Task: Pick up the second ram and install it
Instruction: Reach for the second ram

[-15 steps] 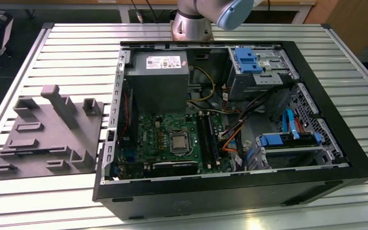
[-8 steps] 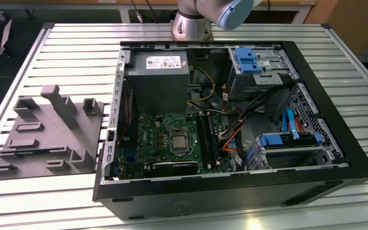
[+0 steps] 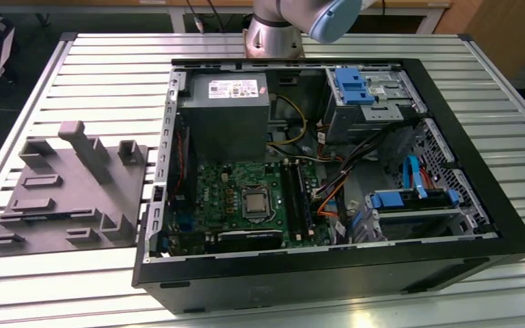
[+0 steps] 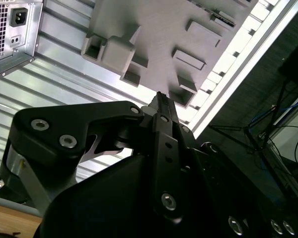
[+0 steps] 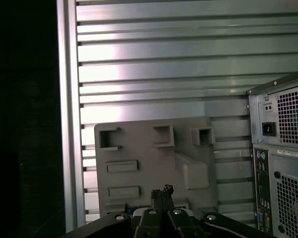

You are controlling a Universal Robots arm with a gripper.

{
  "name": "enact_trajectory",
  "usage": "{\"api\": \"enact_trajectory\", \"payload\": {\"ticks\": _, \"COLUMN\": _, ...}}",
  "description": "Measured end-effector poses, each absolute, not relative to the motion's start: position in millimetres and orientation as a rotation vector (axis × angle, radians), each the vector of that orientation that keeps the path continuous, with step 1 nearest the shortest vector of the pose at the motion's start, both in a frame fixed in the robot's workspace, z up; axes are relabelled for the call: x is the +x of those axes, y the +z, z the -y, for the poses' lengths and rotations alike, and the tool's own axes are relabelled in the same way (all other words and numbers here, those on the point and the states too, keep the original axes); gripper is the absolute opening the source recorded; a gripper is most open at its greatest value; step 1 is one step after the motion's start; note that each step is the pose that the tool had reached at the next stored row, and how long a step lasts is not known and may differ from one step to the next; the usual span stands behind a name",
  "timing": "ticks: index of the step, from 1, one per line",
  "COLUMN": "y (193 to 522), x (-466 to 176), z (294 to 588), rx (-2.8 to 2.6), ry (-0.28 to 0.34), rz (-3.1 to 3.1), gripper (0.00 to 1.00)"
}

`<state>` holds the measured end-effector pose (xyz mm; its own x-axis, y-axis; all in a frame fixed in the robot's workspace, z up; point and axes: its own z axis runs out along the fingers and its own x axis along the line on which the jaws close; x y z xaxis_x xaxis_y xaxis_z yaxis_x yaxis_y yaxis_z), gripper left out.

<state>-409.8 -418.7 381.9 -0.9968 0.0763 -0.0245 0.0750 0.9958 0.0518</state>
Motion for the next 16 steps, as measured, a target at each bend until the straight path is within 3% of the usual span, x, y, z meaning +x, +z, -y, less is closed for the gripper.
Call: {"api": "enact_trajectory", "payload": {"ticks": 16, "y": 379.3, "x": -412.0, "z": 421.7, "rx": 0.118, "ry": 0.079, "rz": -3.112, "gripper": 0.11}}
